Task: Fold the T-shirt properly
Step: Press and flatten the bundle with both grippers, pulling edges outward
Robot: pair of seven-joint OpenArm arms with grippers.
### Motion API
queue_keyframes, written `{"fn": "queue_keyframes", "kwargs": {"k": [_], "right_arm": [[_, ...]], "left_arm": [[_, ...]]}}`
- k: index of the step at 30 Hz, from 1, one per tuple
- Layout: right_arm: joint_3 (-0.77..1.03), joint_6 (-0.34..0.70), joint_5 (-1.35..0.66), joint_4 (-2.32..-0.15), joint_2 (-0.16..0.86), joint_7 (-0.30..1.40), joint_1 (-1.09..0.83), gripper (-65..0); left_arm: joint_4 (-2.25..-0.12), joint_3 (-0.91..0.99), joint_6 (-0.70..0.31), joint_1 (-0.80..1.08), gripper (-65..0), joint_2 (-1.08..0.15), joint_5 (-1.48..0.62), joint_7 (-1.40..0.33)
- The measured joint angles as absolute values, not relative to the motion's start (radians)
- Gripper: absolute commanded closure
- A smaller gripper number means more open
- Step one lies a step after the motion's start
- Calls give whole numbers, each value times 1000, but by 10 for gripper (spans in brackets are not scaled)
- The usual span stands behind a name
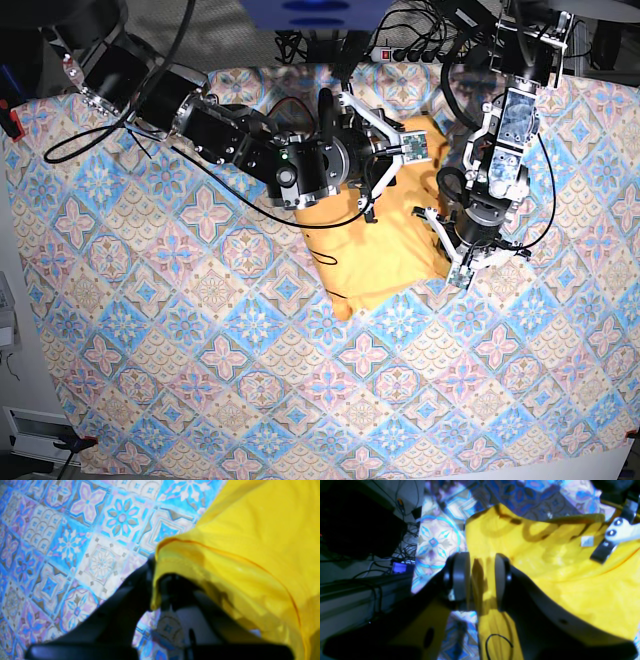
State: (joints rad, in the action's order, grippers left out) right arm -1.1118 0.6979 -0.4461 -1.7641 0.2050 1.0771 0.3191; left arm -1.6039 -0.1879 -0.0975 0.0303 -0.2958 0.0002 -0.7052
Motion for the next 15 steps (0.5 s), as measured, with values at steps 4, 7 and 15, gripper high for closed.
{"fn": "queue_keyframes", "kwargs": {"k": [4,7,15], "right_arm": [[-943,698,-322,-1761,199,1061,265,-166],[-818,693,-255,-1724,199,994,201,-165],[-693,697,-273,-1567,104,934,174,-165]], "left_arm": [[-1634,-186,-97,64,0,-297,1,-706],[-1664,-187,-101,86,0,-297,35,-708],[-1672,-181,-101,111,-89,-250,343,-707]]}}
